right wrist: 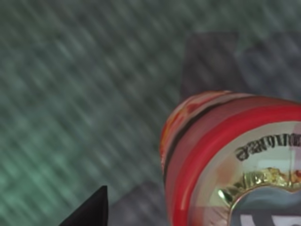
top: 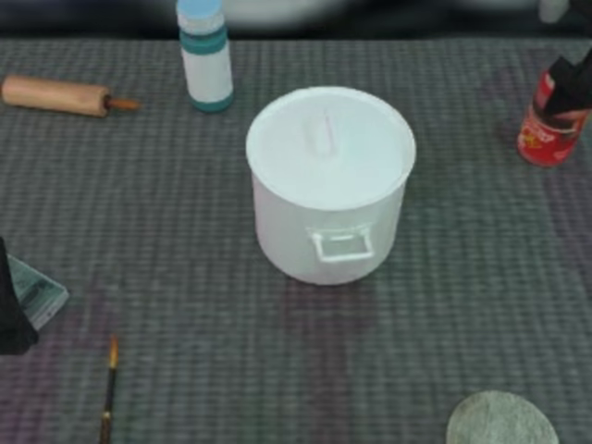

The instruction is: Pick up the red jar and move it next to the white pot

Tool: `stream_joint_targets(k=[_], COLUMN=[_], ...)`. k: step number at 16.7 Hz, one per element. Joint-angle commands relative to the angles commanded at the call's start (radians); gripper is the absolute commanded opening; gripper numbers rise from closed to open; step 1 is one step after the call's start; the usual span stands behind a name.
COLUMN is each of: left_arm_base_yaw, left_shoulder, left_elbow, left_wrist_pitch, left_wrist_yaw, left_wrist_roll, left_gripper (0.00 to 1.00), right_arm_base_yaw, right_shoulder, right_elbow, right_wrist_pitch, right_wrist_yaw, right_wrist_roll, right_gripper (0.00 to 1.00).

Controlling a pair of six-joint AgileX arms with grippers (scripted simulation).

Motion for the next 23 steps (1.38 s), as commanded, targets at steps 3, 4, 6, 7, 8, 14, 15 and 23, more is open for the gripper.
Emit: stream_joint_targets(k=[3,4,6,7,8,14,15,23], left_arm_base_yaw=[0.0,0.0,0.0,0.0,0.0,0.0,0.0,0.0], left_shoulder=[0.0,0.0,0.0,0.0,0.0,0.0,0.0,0.0], left_elbow=[0.0,0.0,0.0,0.0,0.0,0.0,0.0,0.0], left_wrist_pitch=[0.0,0.0,0.0,0.0,0.0,0.0,0.0,0.0], left_wrist_yaw=[0.0,0.0,0.0,0.0,0.0,0.0,0.0,0.0], left_wrist_roll=[0.0,0.0,0.0,0.0,0.0,0.0,0.0,0.0], left_gripper=[1.0,1.0,1.0,1.0,1.0,1.0,1.0,1.0], right_arm_base_yaw=[0.006,0.006,0.008,0.011,0.014,0.024,0.024,0.024], right_shoulder=[0.001,0.001,0.0,0.001,0.002,0.007,0.007,0.007], right_elbow=[-0.003,-0.006,-0.038,-0.063,-0.091,-0.179,-0.179,-0.179], right_wrist_pitch=[0.002,0.005,0.04,0.067,0.097,0.191,0.191,0.191], right_wrist_yaw=[0.001,0.001,0.001,0.002,0.003,0.005,0.005,0.005], right_wrist_roll=[0.001,0.002,0.008,0.011,0.014,0.025,0.025,0.025], right_gripper=[1.0,1.0,1.0,1.0,1.0,1.0,1.0,0.47])
